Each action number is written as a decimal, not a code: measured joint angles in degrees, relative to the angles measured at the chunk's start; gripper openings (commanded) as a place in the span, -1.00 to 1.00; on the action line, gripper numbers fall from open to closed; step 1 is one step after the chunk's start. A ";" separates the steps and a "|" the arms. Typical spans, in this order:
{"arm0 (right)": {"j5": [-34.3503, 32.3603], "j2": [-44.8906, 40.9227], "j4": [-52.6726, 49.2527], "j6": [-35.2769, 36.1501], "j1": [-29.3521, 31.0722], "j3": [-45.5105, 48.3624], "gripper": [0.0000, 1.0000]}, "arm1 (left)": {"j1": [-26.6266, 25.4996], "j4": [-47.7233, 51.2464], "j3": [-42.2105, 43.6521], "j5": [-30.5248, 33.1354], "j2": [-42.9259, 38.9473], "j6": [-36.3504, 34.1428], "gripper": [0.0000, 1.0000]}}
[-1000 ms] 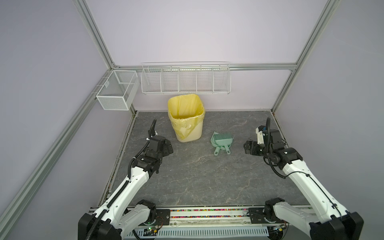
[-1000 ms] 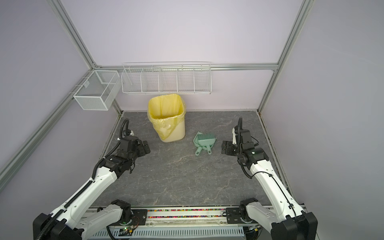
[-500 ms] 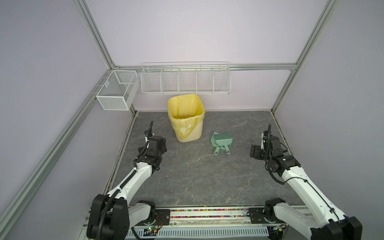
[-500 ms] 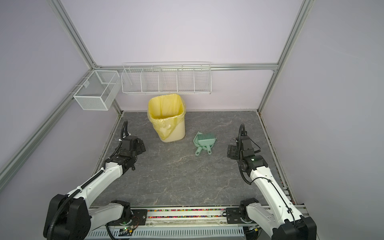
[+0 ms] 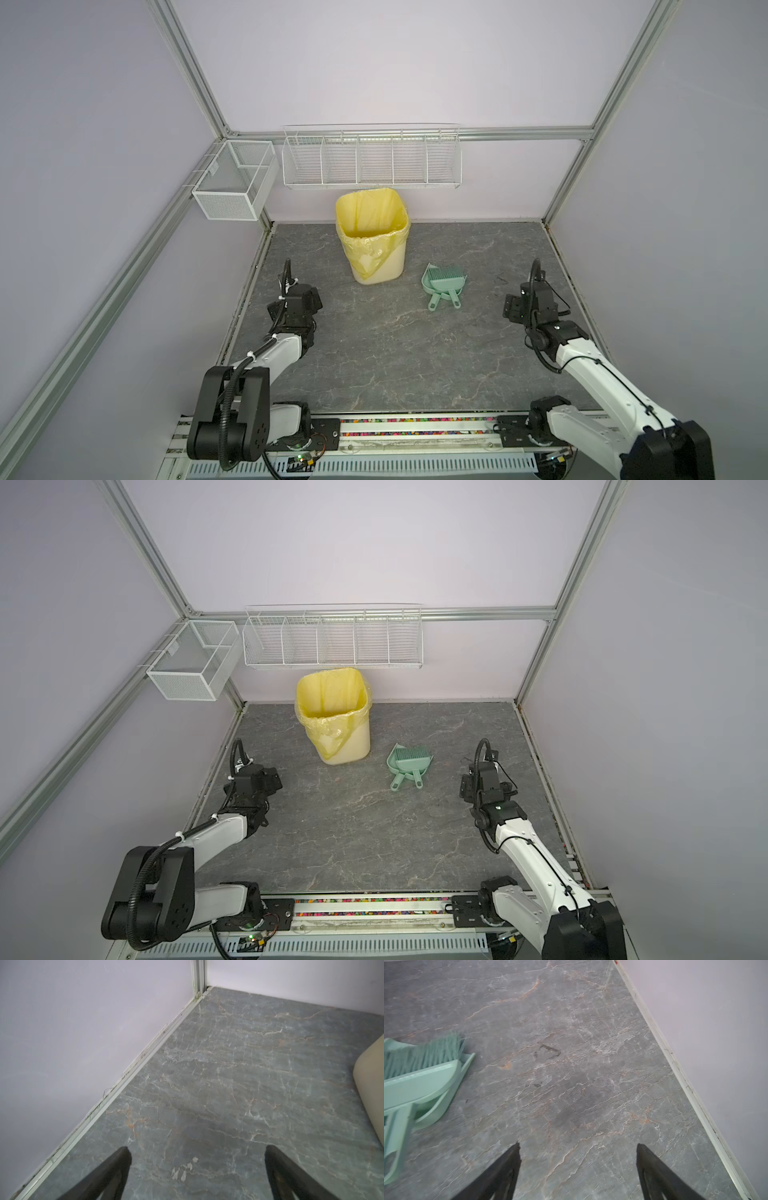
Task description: Sweep away the paper scraps from the table
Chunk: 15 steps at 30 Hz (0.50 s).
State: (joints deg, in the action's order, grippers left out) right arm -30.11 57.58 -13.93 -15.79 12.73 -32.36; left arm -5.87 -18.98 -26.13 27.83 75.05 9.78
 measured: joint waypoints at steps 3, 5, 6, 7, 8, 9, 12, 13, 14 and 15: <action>-2.99 0.22 3.13 0.44 -0.17 2.54 0.78 | 0.61 -4.28 0.00 -1.79 1.95 -1.36 0.99; -4.87 0.87 6.64 0.98 -0.28 3.32 0.78 | 1.27 -6.67 0.00 -2.49 2.80 -1.64 0.99; -5.84 1.49 9.14 1.27 -0.28 3.78 0.78 | 1.81 -8.26 0.02 -2.91 3.15 -1.68 0.99; -6.67 2.14 11.47 1.38 -0.28 4.31 0.78 | 2.43 -10.12 0.13 -3.50 3.48 -1.68 0.99; -7.43 2.84 13.51 1.51 -0.28 4.81 0.78 | 2.95 -11.91 0.37 -4.00 3.74 -1.68 0.99; -8.17 3.87 15.76 1.66 -0.28 5.40 0.78 | 3.48 -14.49 0.92 -4.52 4.24 -1.66 0.99; -10.73 8.31 22.16 1.95 -0.28 6.82 0.78 | 4.22 -22.75 3.63 -6.27 7.21 -2.14 0.99; -11.63 9.84 23.98 2.01 -0.28 7.13 0.78 | 4.26 -24.17 4.44 -6.93 8.20 -2.36 0.99; -12.41 11.04 25.68 2.10 -0.28 7.45 0.78 | 4.26 -25.20 4.98 -7.39 8.94 -2.56 0.99; -12.81 12.15 27.61 2.21 -0.66 7.87 0.78 | 4.26 -26.08 5.51 -7.82 9.60 -2.78 0.99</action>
State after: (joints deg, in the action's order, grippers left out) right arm -42.92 69.73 13.67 -13.58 12.08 -24.49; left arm -1.61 -45.06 -20.62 20.01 84.64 7.01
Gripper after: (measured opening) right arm 0.890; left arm 0.995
